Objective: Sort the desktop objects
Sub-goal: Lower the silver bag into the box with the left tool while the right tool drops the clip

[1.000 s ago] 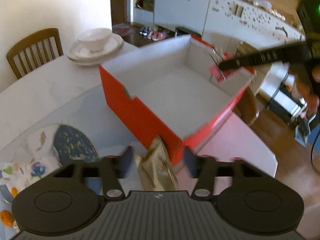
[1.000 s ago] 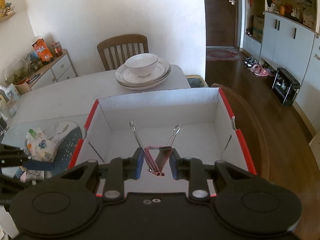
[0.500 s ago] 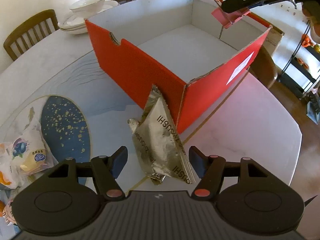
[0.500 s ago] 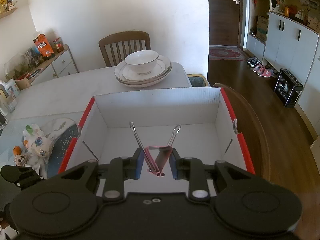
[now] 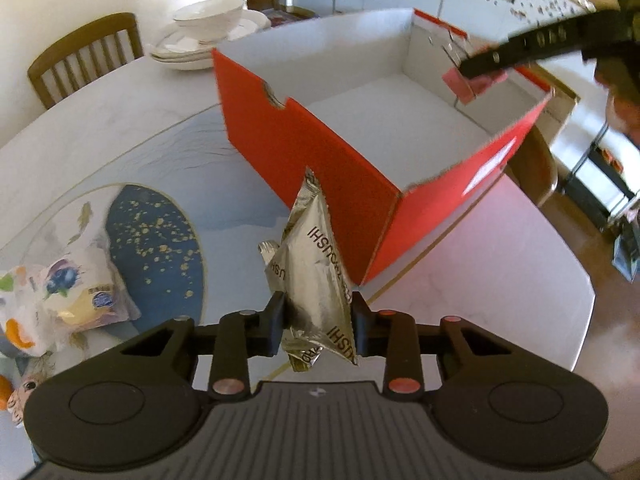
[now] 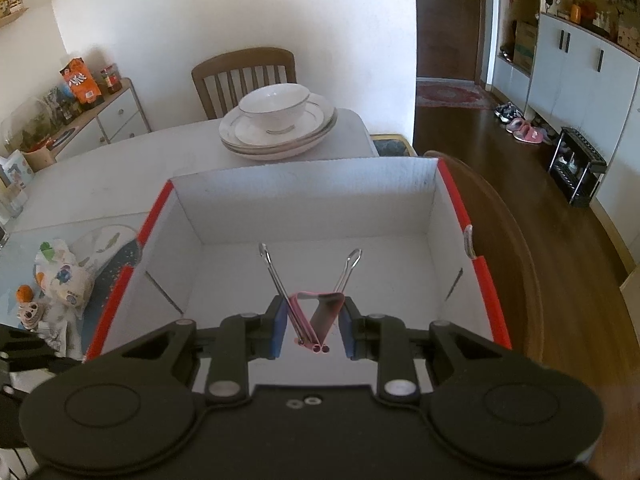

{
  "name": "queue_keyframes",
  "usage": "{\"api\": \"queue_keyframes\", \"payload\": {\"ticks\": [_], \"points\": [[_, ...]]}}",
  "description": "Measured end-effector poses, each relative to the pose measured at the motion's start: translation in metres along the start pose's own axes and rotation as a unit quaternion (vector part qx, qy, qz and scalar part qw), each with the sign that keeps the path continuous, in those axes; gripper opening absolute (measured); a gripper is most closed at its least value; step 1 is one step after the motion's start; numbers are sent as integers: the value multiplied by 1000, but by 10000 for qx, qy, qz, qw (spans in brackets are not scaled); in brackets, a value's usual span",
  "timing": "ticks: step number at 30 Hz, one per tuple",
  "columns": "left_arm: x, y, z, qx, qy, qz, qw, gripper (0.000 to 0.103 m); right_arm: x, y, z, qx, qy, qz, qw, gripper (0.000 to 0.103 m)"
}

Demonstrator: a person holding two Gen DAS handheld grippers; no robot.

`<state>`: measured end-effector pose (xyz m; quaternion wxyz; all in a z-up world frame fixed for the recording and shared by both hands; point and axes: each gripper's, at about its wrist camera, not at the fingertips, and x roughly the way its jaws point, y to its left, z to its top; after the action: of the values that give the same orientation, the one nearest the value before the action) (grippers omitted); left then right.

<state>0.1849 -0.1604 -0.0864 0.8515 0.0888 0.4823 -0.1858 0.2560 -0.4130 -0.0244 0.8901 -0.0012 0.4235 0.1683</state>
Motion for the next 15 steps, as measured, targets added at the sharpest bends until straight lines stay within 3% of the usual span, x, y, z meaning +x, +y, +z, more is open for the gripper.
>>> {"api": "queue_keyframes", "payload": {"ticks": [8, 15], "points": [[-46, 18, 22, -442, -448, -138, 9979, 31, 4, -8, 3, -2, 28, -6, 10000, 27], [-79, 15, 65, -277, -936, -414, 9944, 31, 7, -15, 4, 21, 44, -6, 10000, 27]]}}
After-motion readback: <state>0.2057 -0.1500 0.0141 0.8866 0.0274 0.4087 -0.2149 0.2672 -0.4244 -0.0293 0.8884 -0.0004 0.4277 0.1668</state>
